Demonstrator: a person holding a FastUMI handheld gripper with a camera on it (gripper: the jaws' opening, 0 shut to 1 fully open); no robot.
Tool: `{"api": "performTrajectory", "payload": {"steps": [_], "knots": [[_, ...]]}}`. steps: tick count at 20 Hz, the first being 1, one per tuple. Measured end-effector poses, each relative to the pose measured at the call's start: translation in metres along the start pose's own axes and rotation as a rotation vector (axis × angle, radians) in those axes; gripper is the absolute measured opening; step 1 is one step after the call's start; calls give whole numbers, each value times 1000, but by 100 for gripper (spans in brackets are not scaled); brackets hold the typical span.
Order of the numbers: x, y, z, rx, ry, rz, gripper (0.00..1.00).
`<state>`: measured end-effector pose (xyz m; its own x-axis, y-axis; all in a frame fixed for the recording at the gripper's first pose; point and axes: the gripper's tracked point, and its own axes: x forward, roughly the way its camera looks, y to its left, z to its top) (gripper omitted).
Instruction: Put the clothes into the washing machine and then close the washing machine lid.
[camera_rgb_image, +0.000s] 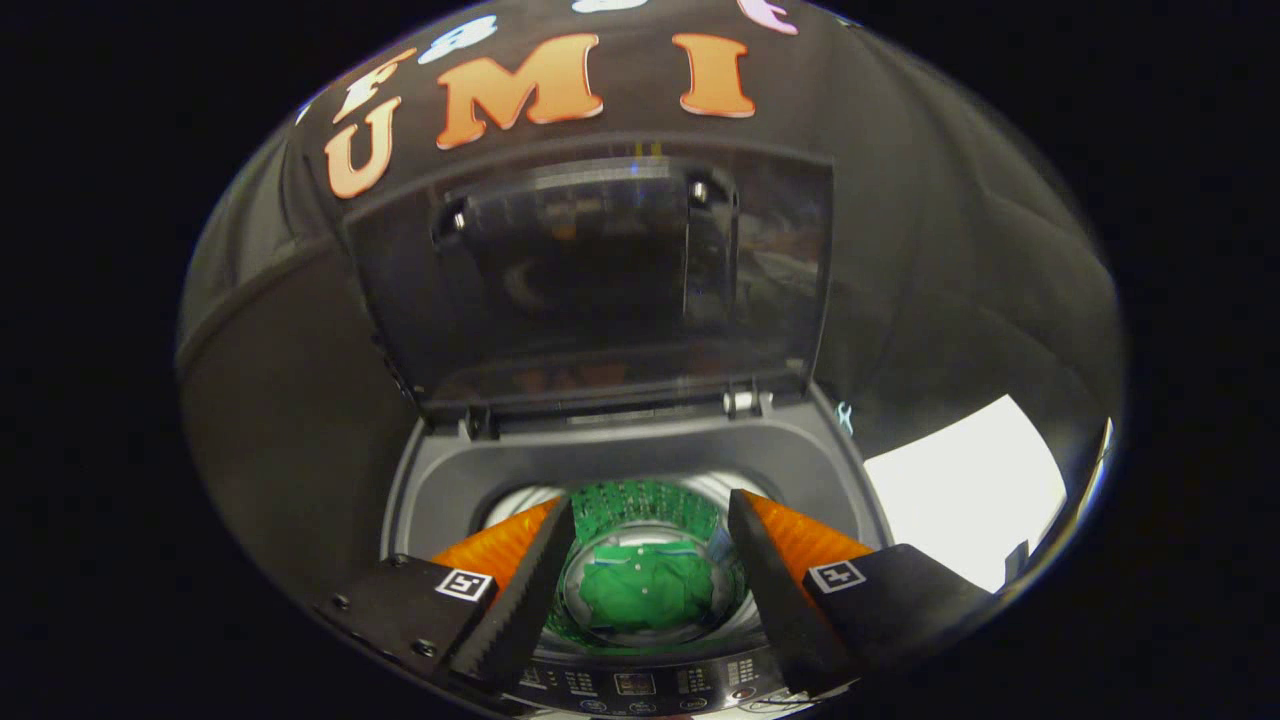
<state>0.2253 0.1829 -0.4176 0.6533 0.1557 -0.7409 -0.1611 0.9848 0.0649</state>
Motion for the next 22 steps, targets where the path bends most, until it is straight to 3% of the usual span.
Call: {"api": "performTrajectory", "payload": {"steps": [8,11,17,22], "knots": [[-59,41,148,-42,-299,89,99],[-56,60,202,-34,-368,110,98],[-13,82,263,-35,-357,138,99],[40,85,263,-60,-281,101,98]]}}
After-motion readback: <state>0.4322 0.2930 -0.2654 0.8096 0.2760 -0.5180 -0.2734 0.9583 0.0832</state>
